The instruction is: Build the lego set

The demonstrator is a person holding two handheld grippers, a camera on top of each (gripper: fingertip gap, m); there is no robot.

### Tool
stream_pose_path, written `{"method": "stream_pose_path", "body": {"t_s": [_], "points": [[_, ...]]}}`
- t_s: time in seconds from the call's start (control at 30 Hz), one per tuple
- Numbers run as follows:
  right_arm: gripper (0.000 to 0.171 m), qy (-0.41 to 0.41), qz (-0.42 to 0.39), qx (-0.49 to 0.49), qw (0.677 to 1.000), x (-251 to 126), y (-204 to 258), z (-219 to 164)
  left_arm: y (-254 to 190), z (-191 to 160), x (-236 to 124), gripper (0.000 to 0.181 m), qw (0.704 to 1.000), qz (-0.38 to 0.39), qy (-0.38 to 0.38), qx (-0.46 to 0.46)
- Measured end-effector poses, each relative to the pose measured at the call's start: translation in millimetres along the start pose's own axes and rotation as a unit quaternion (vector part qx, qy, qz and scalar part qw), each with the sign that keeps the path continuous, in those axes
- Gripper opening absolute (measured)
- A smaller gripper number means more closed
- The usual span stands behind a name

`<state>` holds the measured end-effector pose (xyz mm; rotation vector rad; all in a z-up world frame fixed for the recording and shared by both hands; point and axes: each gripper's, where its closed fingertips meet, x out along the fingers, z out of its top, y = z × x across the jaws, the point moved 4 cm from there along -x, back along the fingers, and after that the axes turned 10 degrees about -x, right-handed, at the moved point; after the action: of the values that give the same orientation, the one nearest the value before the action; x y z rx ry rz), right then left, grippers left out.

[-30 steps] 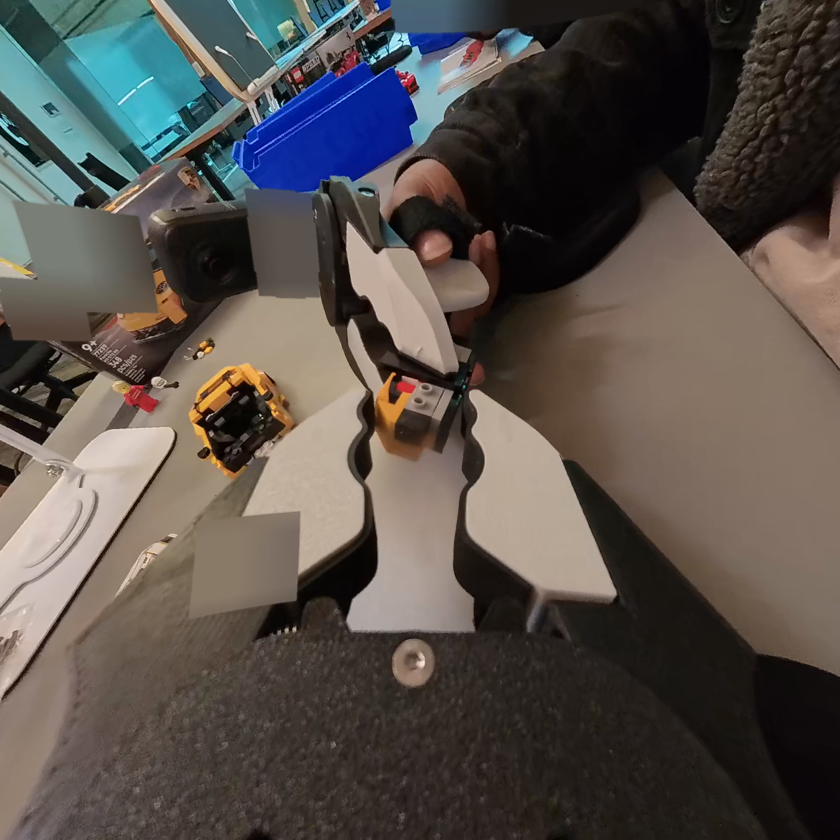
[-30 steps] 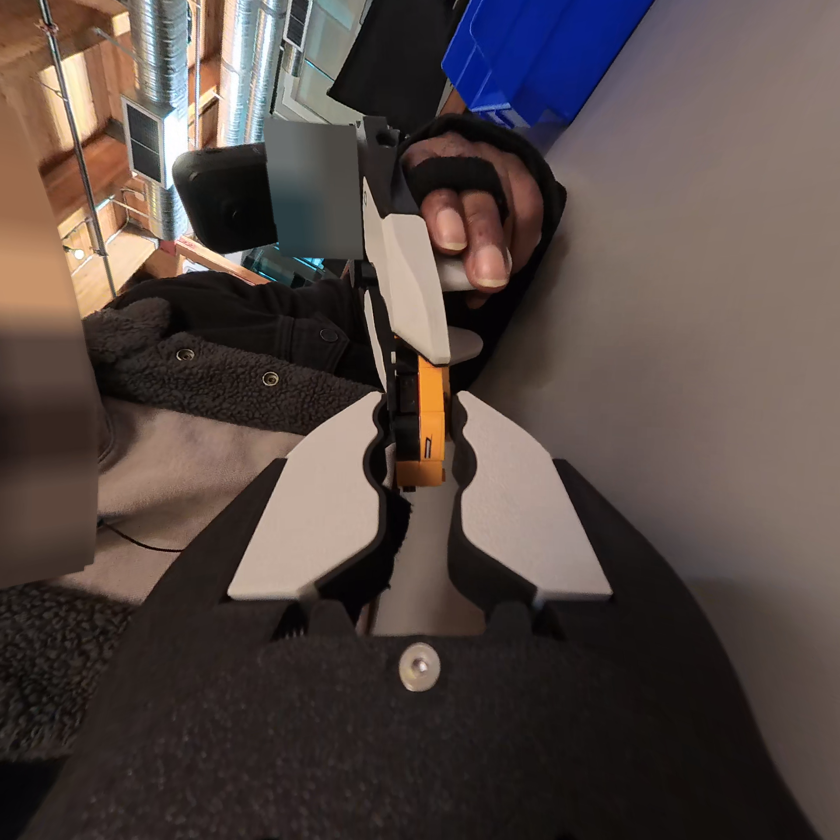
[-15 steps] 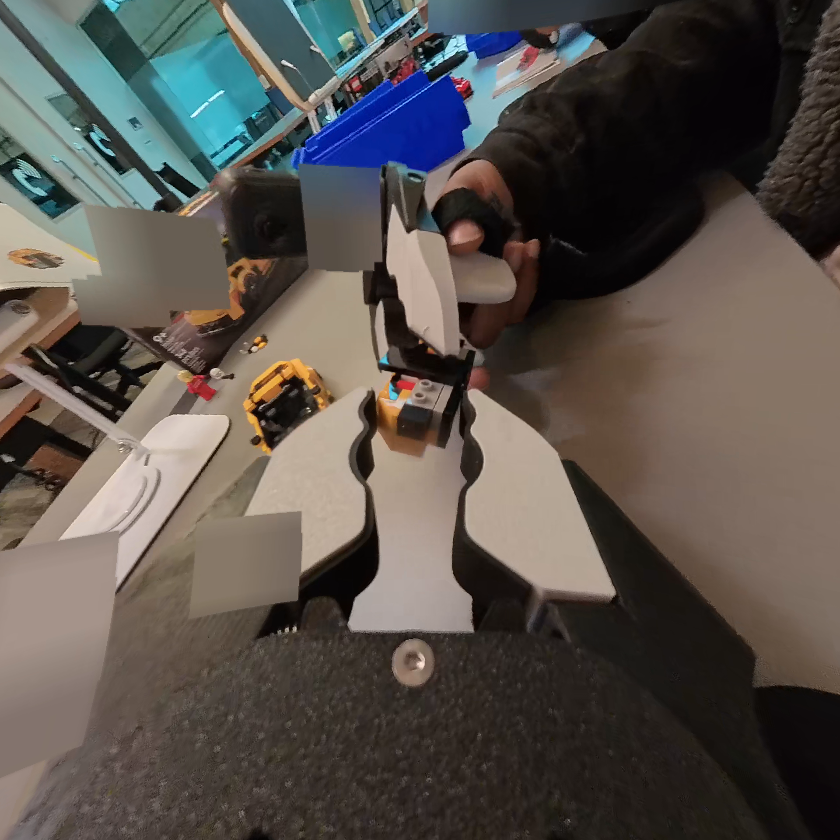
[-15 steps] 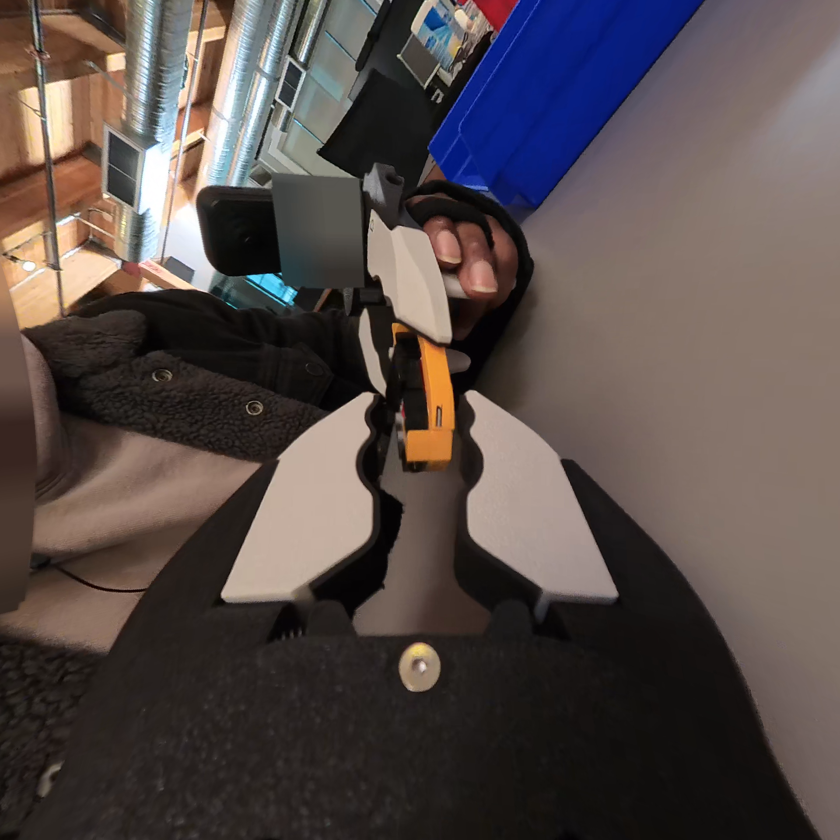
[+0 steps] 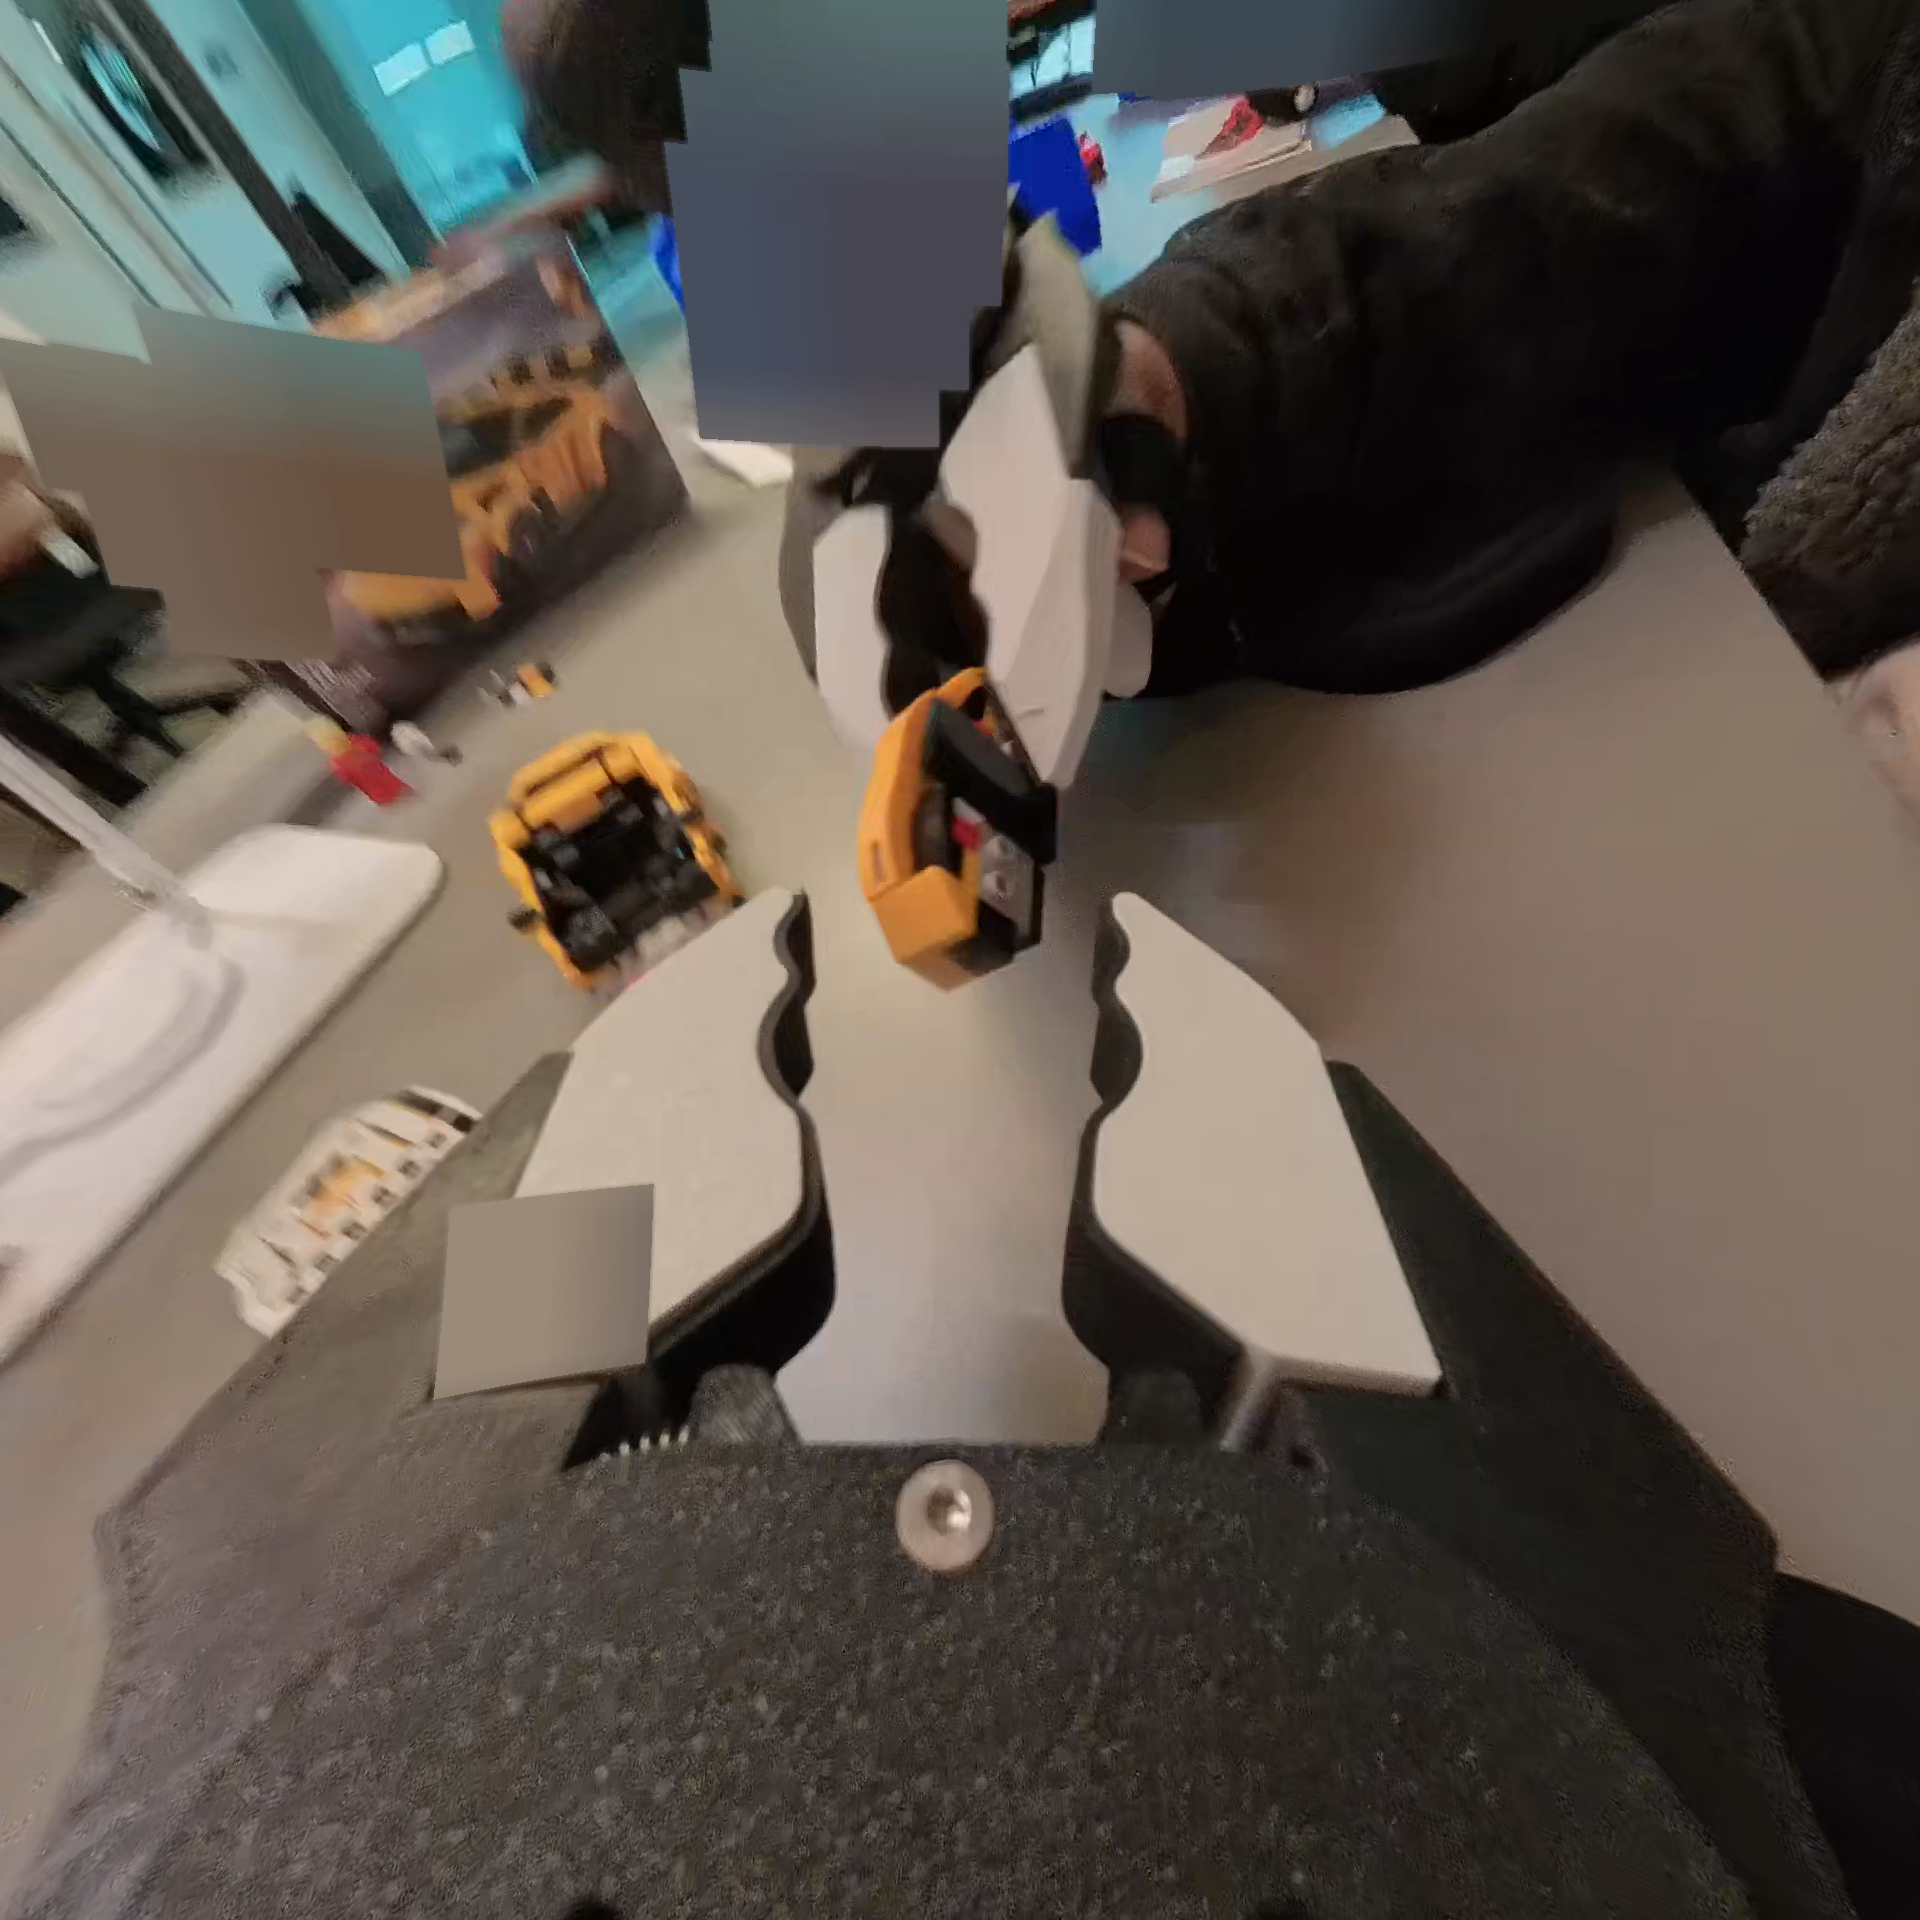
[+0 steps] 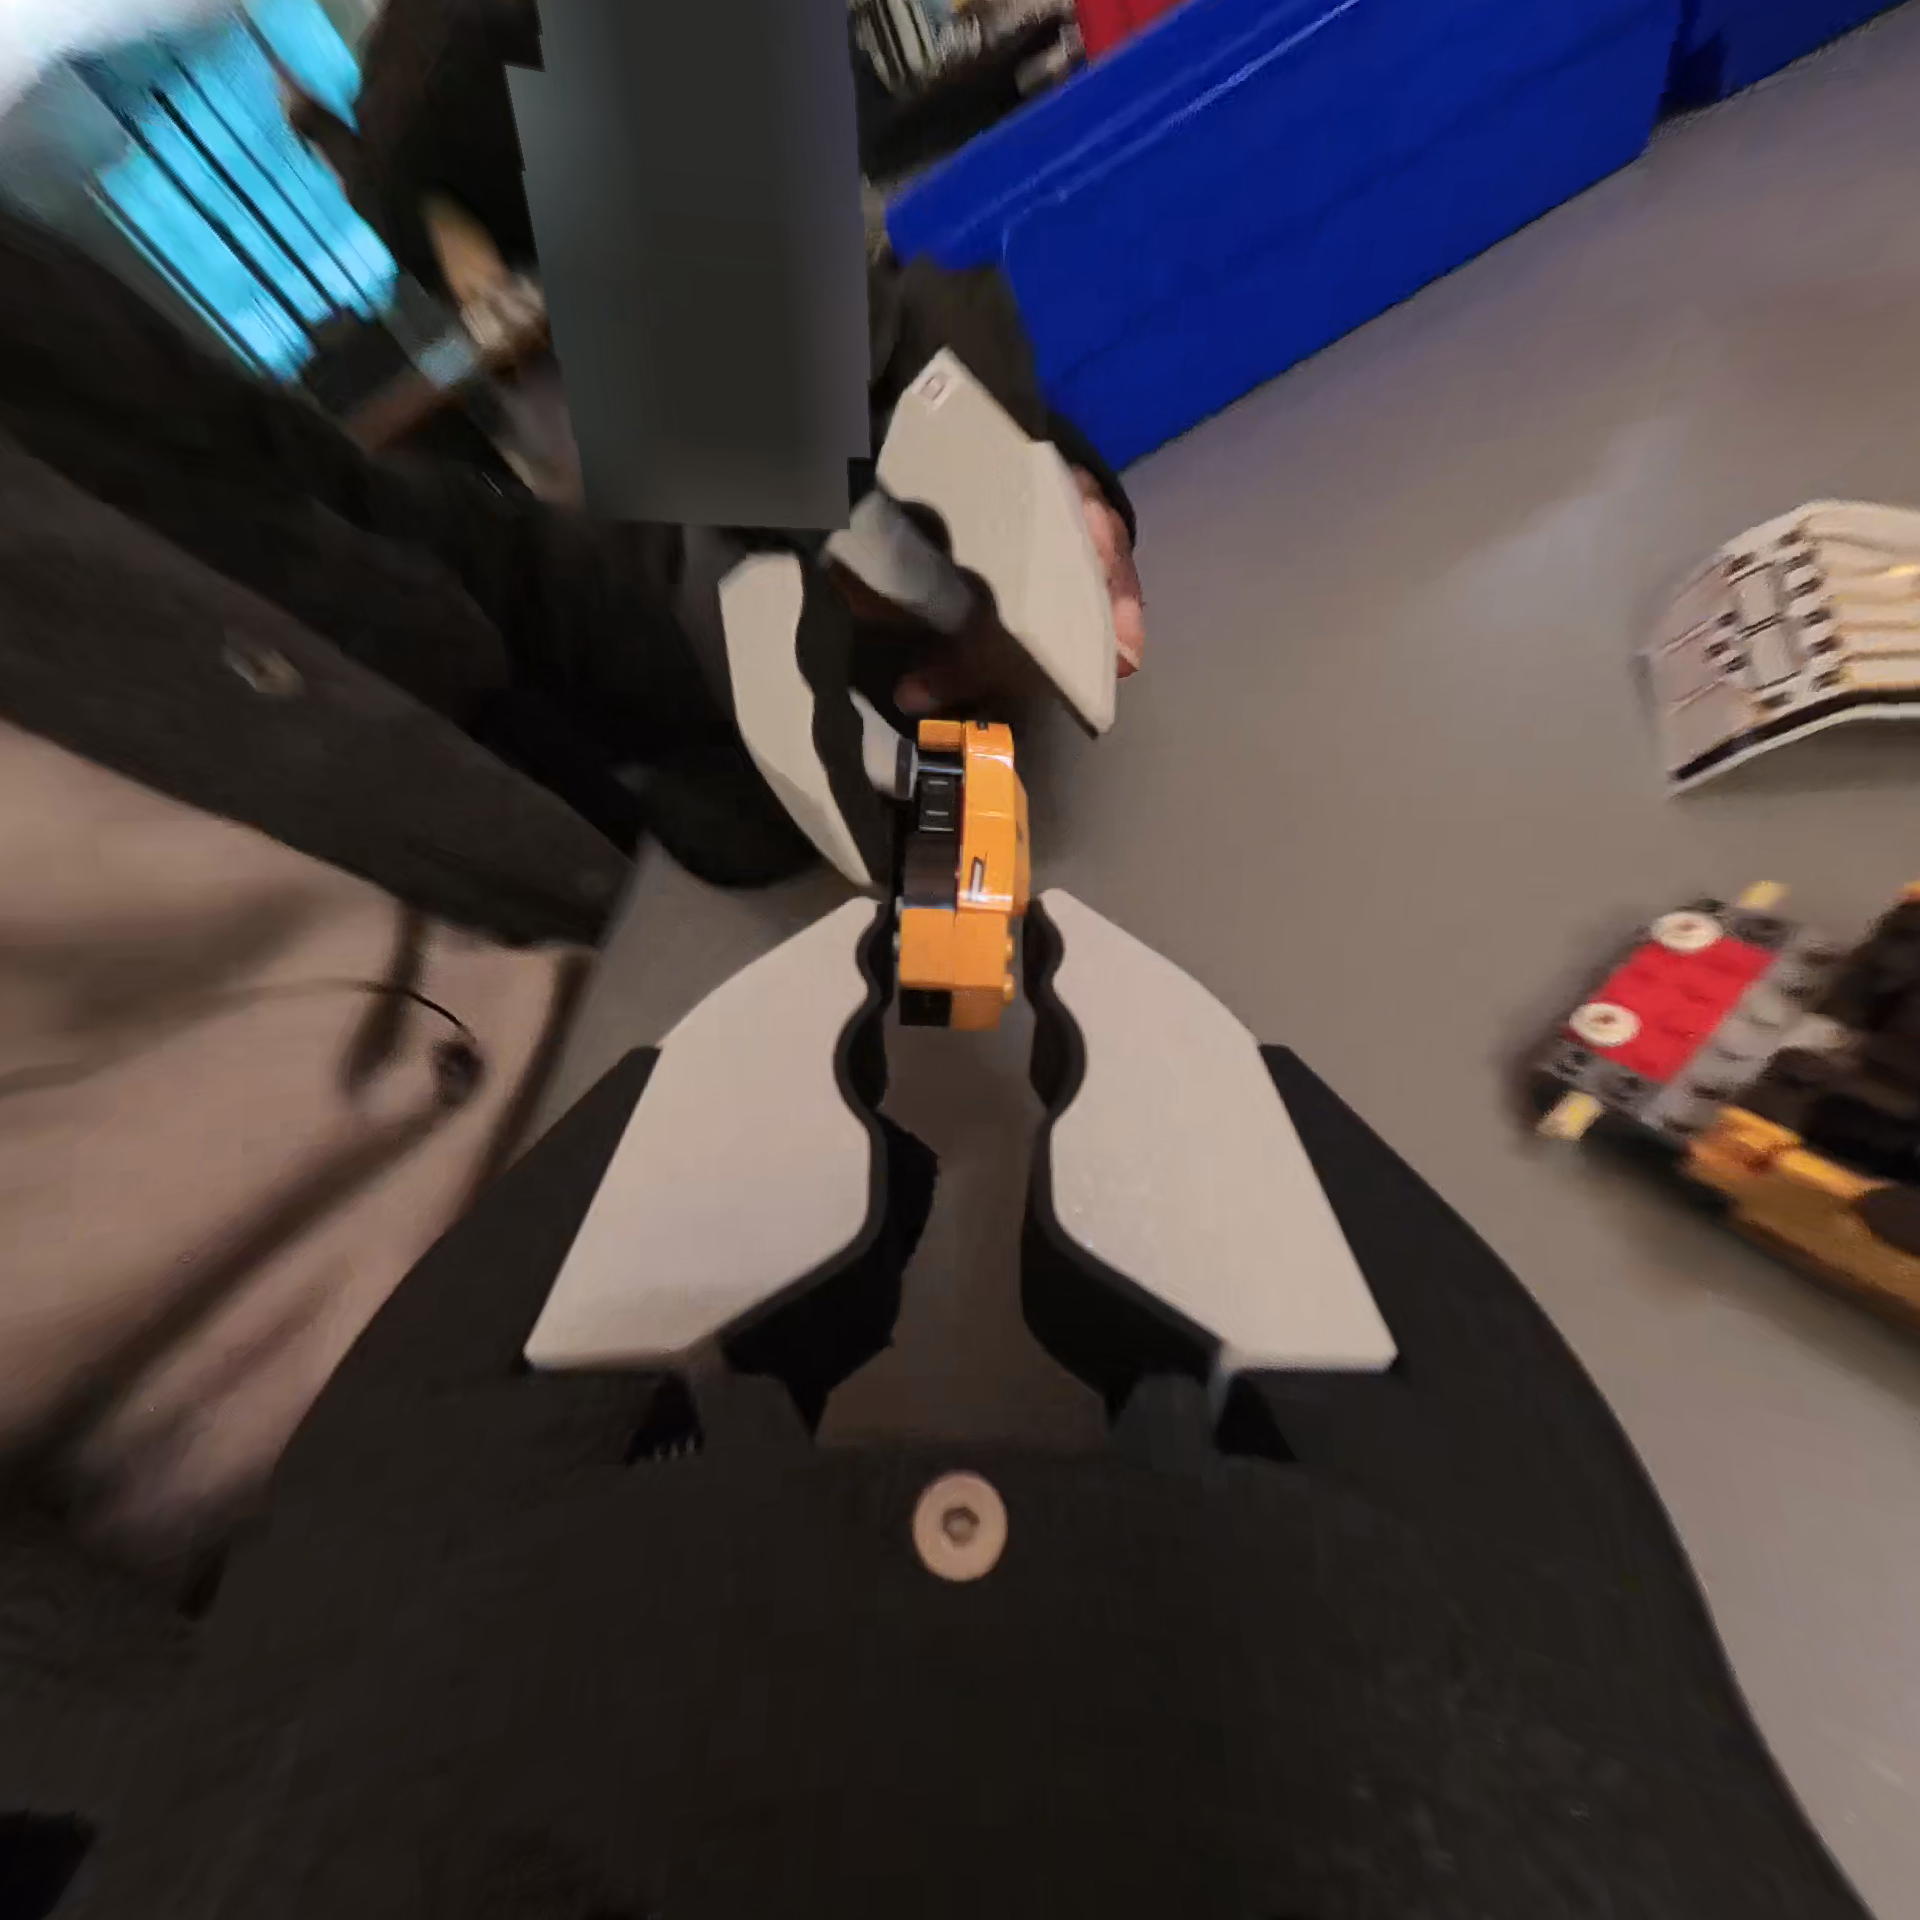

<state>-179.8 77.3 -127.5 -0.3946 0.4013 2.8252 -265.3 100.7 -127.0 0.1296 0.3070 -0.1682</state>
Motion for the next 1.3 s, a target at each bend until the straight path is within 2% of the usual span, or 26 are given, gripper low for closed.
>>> {"method": "stream_pose_path", "body": {"t_s": [0.13, 0.23, 0.3, 0.47, 0.6, 0.67, 0.77, 0.87, 1.03, 1.1, 1.2, 1.3], "points": [[0.024, 0.101, -0.038, -0.124, 0.986, 14.1, 0.3, -23.0, -2.4, -17.9, 8.3, 0.041, 0.994, -0.048, 0.063, -0.079], [0.024, 0.145, -0.048, -0.152, 0.977, 22.8, -1.7, -32.9, -9.2, -33.4, 14.8, 0.024, 0.988, -0.062, 0.127, -0.062], [0.024, 0.164, -0.053, -0.146, 0.974, 24.2, -4.6, -36.9, -8.9, -37.8, 17.2, 0.024, 0.987, -0.048, 0.145, -0.044], [0.027, 0.176, -0.106, -0.137, 0.969, 22.3, -16.6, -36.5, 0.9, -40.5, 17.0, 0.023, 0.986, -0.01, 0.157, -0.049], [0.03, 0.189, -0.167, -0.141, 0.957, 15.6, -29.1, -36.8, 15.4, -44.2, 16.9, 0.024, 0.982, 0.054, 0.171, -0.054], [0.03, 0.17, -0.186, -0.144, 0.957, 10.9, -31.1, -29.9, 21.6, -45.9, 16.5, 0.026, 0.979, 0.078, 0.176, -0.062], [0.031, 0.105, -0.252, -0.154, 0.95, -11.5, -41.4, -4.5, 22.9, -43.9, 16.4, 0.041, 0.98, 0.082, 0.167, -0.062], [0.033, 0.053, -0.354, -0.173, 0.917, -58.9, -65.7, 26.0, 27.2, -33.5, 11.8, 0.044, 0.985, 0.087, 0.124, -0.079], [0.038, 0.079, -0.505, -0.249, 0.822, -149.5, -132.3, 59.2, 44.5, -10.2, -6.0, 0.032, 0.986, 0.124, 0.028, -0.112], [0.039, 0.104, -0.536, -0.3, 0.782, -172.7, -158.2, 72.4, 51.0, -3.4, -12.8, 0.024, 0.983, 0.151, 0.003, -0.105], [0.039, 0.168, -0.539, -0.385, 0.73, -186.0, -192.0, 84.6, 59.5, 3.4, -18.9, 0.019, 0.979, 0.183, -0.008, -0.094], [0.038, 0.204, -0.526, -0.422, 0.71, -188.1, -216.3, 86.3, 66.6, 9.4, -20.7, 0.019, 0.976, 0.199, -0.003, -0.083]]}}
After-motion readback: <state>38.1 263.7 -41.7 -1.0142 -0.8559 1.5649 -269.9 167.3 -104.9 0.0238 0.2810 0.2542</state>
